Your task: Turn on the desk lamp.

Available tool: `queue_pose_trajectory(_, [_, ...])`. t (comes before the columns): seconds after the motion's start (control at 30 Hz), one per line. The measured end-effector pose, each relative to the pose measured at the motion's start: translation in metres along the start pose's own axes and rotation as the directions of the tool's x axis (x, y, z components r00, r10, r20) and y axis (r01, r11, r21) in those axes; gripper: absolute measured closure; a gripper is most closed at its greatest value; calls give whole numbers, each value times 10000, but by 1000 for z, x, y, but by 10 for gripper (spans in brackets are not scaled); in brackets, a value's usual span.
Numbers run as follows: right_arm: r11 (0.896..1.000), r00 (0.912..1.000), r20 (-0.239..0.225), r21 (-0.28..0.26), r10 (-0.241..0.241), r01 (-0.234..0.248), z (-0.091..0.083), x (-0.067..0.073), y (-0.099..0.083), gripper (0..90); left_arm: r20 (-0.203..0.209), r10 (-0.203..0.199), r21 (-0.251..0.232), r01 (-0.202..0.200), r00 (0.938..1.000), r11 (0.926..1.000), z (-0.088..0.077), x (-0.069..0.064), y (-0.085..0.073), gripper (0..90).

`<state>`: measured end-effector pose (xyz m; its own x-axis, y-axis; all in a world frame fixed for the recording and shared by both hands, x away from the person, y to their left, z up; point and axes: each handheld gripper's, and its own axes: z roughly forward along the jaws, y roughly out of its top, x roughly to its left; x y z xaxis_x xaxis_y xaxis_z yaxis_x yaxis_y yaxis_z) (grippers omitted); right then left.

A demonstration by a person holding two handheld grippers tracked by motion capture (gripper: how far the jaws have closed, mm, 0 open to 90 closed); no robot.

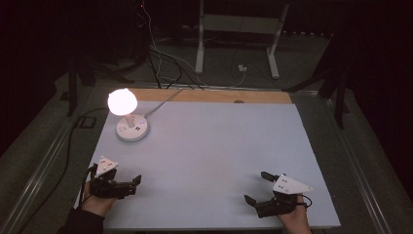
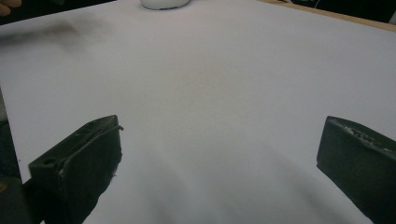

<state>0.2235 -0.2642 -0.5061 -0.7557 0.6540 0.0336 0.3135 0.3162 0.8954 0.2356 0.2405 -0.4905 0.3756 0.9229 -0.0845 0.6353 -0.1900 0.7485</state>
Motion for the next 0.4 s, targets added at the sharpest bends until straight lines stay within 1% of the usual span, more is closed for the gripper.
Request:
queue_pose_trajectory(0.07, [10000, 10000, 0, 14, 18, -18, 0, 0, 0, 0, 206, 87, -101, -85, 9997, 9999, -2, -2, -5, 4])
queue_pose_trajectory(0.13, [10000, 10000, -1, 62, 57, -57, 1, 0, -1, 0, 228, 294, -132, -291, 9993, 9995, -2, -5, -10, 4])
queue_pose_trajectory(0.17, [10000, 10000, 0, 72, 58, -58, 1, 0, 0, 0, 267, 338, -111, -335, 9991, 9994, -2, -6, -13, 4])
queue_pose_trajectory(0.27, [10000, 10000, 2, 69, 49, -49, 1, 0, 0, 0, 309, 354, 150, -359, 9989, 9992, 1, -8, -17, 4])
queue_pose_trajectory(0.33, [9999, 10000, 8, 93, 48, -48, 1, 0, 0, 0, 153, 487, 240, -491, 9987, 9985, 2, -9, -17, 4])
queue_pose_trajectory(0.4, [10000, 10000, 9, 82, 29, -29, 1, 0, 0, 0, 125, 441, 184, -443, 9990, 9988, 2, -9, -16, 4])
